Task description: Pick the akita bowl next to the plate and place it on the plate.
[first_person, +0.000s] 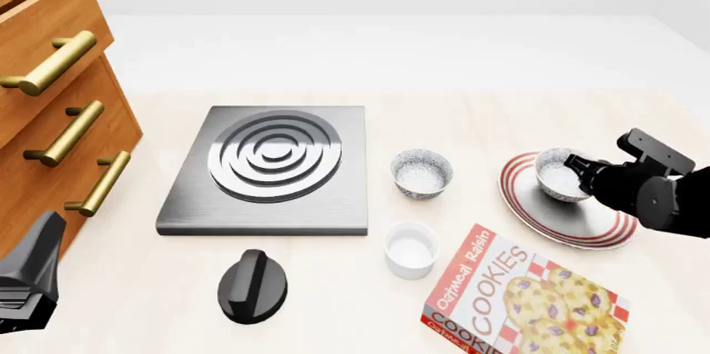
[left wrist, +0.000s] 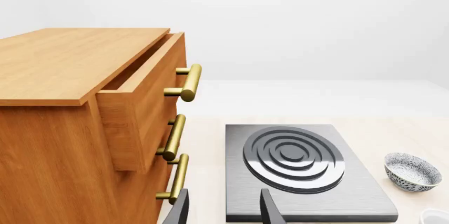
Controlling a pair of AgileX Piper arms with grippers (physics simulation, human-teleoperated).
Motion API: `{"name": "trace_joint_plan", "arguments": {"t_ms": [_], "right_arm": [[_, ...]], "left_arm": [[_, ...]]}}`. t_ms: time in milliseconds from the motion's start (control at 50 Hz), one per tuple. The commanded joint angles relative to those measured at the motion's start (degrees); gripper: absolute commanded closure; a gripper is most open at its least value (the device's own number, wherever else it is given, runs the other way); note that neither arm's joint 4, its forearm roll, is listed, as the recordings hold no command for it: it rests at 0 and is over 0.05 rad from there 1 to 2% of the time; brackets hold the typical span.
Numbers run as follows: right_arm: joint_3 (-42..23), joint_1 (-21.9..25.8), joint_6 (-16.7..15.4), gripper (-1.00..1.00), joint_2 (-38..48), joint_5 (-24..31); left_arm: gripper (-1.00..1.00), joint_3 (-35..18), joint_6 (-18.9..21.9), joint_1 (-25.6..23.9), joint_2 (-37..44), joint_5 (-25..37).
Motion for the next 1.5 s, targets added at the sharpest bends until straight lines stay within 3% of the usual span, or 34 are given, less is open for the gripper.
{"name": "trace_joint_plan", "arguments": {"t_ms": [20, 440, 940, 1180, 1340, 1500], "right_arm": [[-0.33, -0.39, -0.01, -1.0, 0.35, 0.14], [-0.17, -0.14, 0.35, -1.0, -2.17, 1.62], [0.89, 1.91, 3.28, -1.0, -19.95, 10.86], [3.82, 1.45, 0.35, -1.0, -29.4, 11.25], [7.4, 1.59, -2.97, -1.0, -40.84, 11.78], [10.22, 2.36, -3.62, -1.0, -49.52, 13.23]], "left_arm": [[-1.0, 0.0, 0.0, 0.0, 0.0, 0.0], [-1.0, 0.0, 0.0, 0.0, 0.0, 0.0], [-1.0, 0.0, 0.0, 0.0, 0.0, 0.0], [-1.0, 0.0, 0.0, 0.0, 0.0, 0.0], [-1.0, 0.0, 0.0, 0.0, 0.0, 0.0], [-1.0, 0.0, 0.0, 0.0, 0.0, 0.0]]}}
